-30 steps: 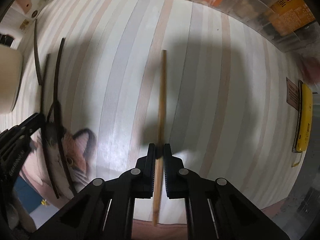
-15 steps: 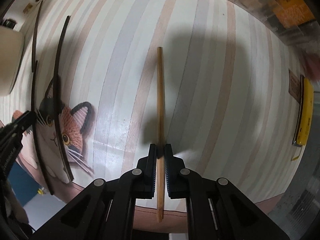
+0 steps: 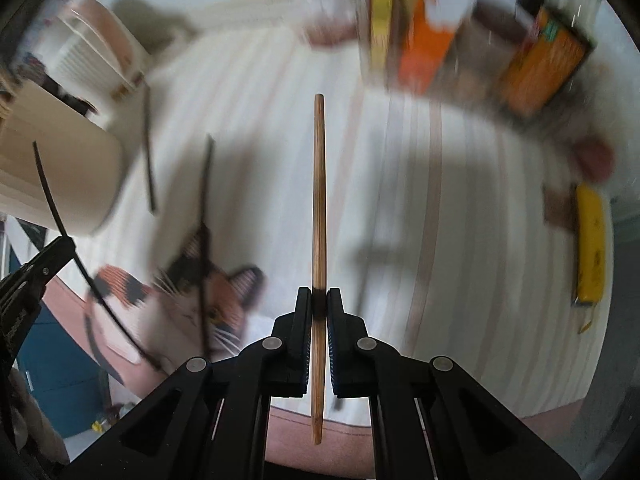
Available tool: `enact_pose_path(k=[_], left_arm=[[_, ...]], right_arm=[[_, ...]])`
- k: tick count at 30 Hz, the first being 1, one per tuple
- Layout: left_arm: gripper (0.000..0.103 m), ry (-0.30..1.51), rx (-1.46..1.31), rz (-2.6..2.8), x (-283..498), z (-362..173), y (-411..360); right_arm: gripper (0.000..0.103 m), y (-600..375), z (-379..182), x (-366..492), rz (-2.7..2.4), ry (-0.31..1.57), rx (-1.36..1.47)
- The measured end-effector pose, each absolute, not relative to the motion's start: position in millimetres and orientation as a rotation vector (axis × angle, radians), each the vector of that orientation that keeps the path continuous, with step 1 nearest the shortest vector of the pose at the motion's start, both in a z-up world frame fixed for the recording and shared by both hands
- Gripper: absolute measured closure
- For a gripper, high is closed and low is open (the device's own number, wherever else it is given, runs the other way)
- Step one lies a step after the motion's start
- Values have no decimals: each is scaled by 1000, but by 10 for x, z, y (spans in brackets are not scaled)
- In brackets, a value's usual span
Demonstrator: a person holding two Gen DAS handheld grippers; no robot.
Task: Organize utensils
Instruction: 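Lift both chopsticks and carry them above the beige holder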
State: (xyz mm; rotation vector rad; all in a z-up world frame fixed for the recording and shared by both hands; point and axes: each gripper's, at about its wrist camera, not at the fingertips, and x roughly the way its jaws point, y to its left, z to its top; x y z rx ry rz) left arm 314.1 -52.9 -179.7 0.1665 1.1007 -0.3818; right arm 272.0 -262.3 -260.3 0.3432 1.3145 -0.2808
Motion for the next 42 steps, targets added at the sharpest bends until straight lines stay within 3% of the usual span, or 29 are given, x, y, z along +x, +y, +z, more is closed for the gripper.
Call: enact_pose_path(k=[16, 30, 42], left_arm=[[101, 828, 70, -429, 3567, -583, -547], [101, 673, -37, -372, 3929, 566, 4], [101, 727, -40, -239, 4358, 383, 618]], right_arm=[[96, -2724, -1566, 3092, -267, 1041, 353], [96, -2257, -607, 3736, -86, 846, 395], [96, -1442, -471, 4609, 68, 710, 447]])
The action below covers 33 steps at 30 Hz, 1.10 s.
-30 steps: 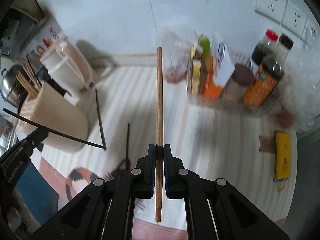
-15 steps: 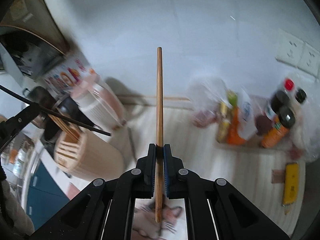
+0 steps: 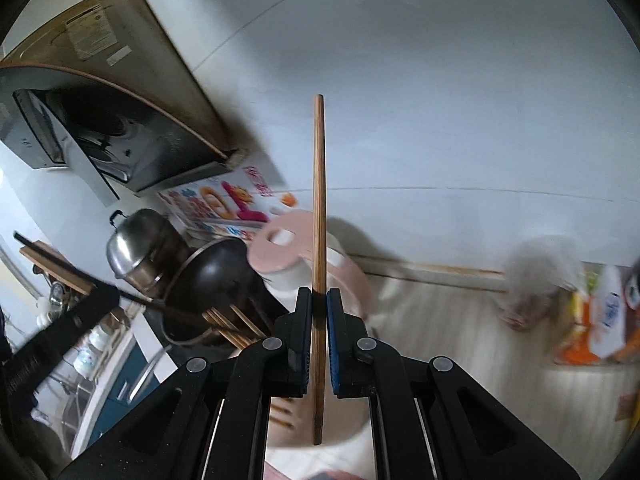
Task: Organize utensils
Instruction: 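Lift both chopsticks and carry them above the beige holder, then lower both chopsticks into the beige holder and open both tools, then grasp a black chopstick with the left tool while the right tool grasps another black chopstick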
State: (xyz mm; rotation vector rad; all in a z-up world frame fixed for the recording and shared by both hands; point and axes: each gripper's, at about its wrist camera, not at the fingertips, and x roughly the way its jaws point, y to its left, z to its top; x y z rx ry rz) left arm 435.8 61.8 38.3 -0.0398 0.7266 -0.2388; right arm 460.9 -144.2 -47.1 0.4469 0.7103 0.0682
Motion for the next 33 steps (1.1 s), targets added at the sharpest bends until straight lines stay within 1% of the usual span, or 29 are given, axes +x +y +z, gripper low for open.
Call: enact_pose_path(k=[5, 12, 15, 18, 19, 20, 21, 22, 23, 24, 25, 26, 27, 28, 29, 30, 31, 32, 33], left_arm=[[101, 776, -48, -222, 4546, 199, 761], [100, 916, -86, -229, 4769, -239, 906], [100, 958, -91, -242, 4794, -338, 921], [98, 981, -68, -212, 4763, -329, 897], [95, 980, -67, -206, 4750, -300, 895], [95, 973, -67, -197, 4733, -268, 900], [94, 959, -68, -181, 4703, -216, 910], [93, 945, -75, -172, 4684, -176, 931], [92, 928, -81, -155, 4643, -111, 961], [83, 919, -84, -143, 4626, -76, 988], [61, 901, -87, -126, 4583, -22, 1019], [47, 890, -88, -112, 4566, 2, 1052], [23, 866, -89, -86, 4500, 47, 1093], [15, 849, -90, -72, 4466, 68, 1120], [15, 826, -89, -55, 4397, 85, 1152], [14, 812, -83, -32, 4308, 64, 1184], [7, 814, -80, -16, 4283, 30, 1196], [0, 827, -75, 12, 4209, -57, 1211], [0, 835, -70, 25, 4144, -147, 1217]], right_arm=[[96, -1155, -572, 4804, 93, 649, 424], [96, -881, -793, 4944, 73, 576, 328], [95, -819, -901, 4968, 94, 602, 292], [95, -775, -975, 4972, 117, 643, 263], [91, -781, -975, 4963, 121, 656, 259], [86, -794, -975, 4949, 120, 662, 260], [69, -817, -952, 4920, 119, 663, 268], [55, -866, -894, 4870, 115, 649, 284], [51, -903, -854, 4834, 111, 636, 296], [51, -941, -814, 4794, 102, 630, 303], [51, -994, -754, 4751, 95, 626, 314], [50, -1055, -700, 4703, 89, 623, 325], [49, -1107, -661, 4658, 68, 632, 323], [47, -1172, -640, 4609, 53, 639, 325], [46, -1227, -629, 4565, 43, 645, 331], [41, -1303, -638, 4515, 15, 665, 330], [36, -1413, -699, 4440, -14, 697, 332], [35, -1480, -750, 4385, -18, 713, 344], [32, -1589, -881, 4308, -38, 755, 354]])
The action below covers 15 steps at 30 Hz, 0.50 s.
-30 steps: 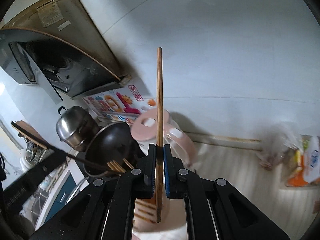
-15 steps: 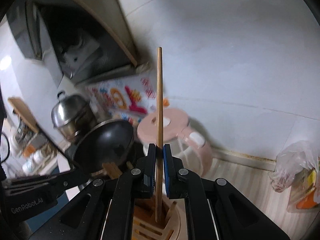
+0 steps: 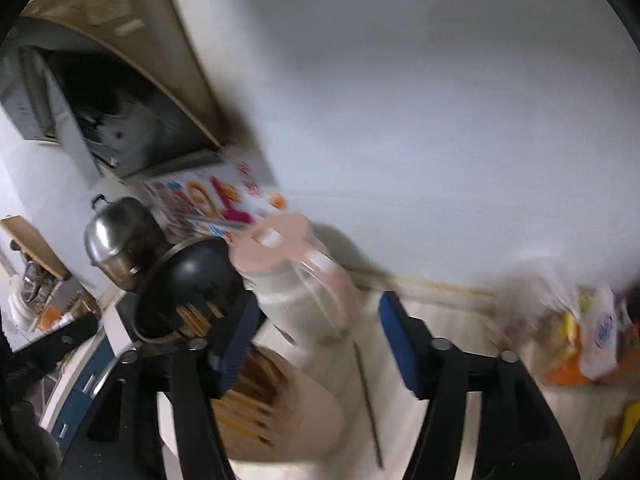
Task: Organize utensils
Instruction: 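Grasp a black chopstick with the left tool while the right tool grasps another black chopstick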
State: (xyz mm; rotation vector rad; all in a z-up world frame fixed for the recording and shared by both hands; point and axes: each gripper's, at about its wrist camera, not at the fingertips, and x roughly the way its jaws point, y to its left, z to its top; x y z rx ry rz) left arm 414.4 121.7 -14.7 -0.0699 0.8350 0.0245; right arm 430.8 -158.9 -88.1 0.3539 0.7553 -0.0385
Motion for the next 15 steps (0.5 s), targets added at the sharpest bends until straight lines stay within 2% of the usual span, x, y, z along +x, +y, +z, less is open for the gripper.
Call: enact_pose_path(k=[4, 7, 8, 10, 15], left_arm=[[0, 890, -25, 78, 3923, -658, 1183], [0, 1023, 25, 154, 3843, -1309, 1134], [0, 1053, 34, 178, 3823, -1453, 1128], [0, 1140, 31, 221, 3765, -1891, 1115], [0, 1283, 60, 224, 3640, -2566, 925]], right_arm=[[30, -1811, -1591, 4089, -89, 953, 344], [31, -1878, -2277, 3973, -76, 1137, 378], [33, -1881, -2519, 3935, -77, 1199, 381], [46, -1840, -2872, 3880, -86, 1285, 342], [48, -1784, -3481, 3696, -119, 1438, 307]])
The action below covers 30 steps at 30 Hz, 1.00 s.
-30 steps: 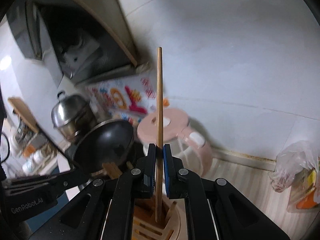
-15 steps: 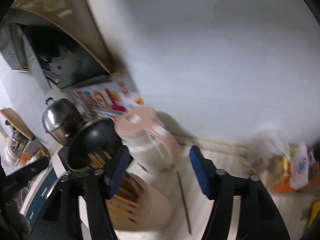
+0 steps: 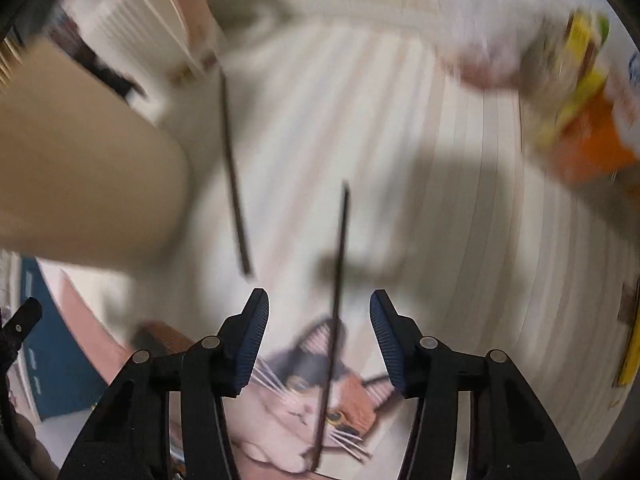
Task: Organize utensils
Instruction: 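Grasp a black chopstick with the left tool while the right tool grasps another black chopstick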
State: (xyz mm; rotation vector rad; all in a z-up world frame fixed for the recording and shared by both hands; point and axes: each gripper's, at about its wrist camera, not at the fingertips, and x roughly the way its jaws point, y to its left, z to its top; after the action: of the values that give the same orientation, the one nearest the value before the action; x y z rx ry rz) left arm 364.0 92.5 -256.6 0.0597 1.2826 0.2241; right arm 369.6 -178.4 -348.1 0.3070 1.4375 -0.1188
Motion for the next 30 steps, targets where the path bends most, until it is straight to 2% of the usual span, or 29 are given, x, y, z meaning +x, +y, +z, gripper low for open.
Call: enact_pose_path(k=[3, 5, 6, 7, 11, 15, 20, 22, 23, 24, 26, 27, 30], left_arm=[[0, 1304, 101, 202, 3558, -2725, 754], [0, 1312, 129, 180, 3536, -2781, 616], [0, 1313, 138, 164, 3526, -2799, 519], [0, 1312, 139, 152, 3532, -2796, 459], [0, 1328, 103, 34, 3559, -2806, 55], [5, 1341, 38, -59, 3715, -2882, -350], [28, 1342, 79, -99, 3940, -3039, -805], [56, 1348, 139, -91, 4003, -3147, -970], [65, 1355, 156, -90, 4034, -3190, -1001], [83, 1364, 185, -77, 4066, -3264, -1057], [88, 1327, 238, -50, 4105, -3279, -1108], [99, 1327, 241, -45, 4121, -3294, -1109], [99, 1324, 217, -56, 4092, -3291, -1065]], right_arm=[[48, -1712, -3716, 3624, -129, 1501, 246], [66, -1615, -3725, 3565, -133, 1480, 128], [87, -1615, -3725, 3546, -134, 1466, 99], [96, -1661, -3735, 3526, -147, 1466, 88], [97, -2111, -3753, 3449, -244, 1469, 104], [97, -2763, -3770, 3334, -336, 1491, 195], [97, -3296, -3786, 3170, -399, 1490, 306], [97, -3408, -3790, 3114, -415, 1488, 335], [97, -3448, -3792, 3088, -418, 1486, 346], [97, -3484, -3793, 3063, -421, 1485, 356], [97, -3567, -3793, 3006, -424, 1485, 372], [97, -3592, -3791, 2987, -423, 1485, 378], [97, -3637, -3789, 2861, -415, 1485, 384]])
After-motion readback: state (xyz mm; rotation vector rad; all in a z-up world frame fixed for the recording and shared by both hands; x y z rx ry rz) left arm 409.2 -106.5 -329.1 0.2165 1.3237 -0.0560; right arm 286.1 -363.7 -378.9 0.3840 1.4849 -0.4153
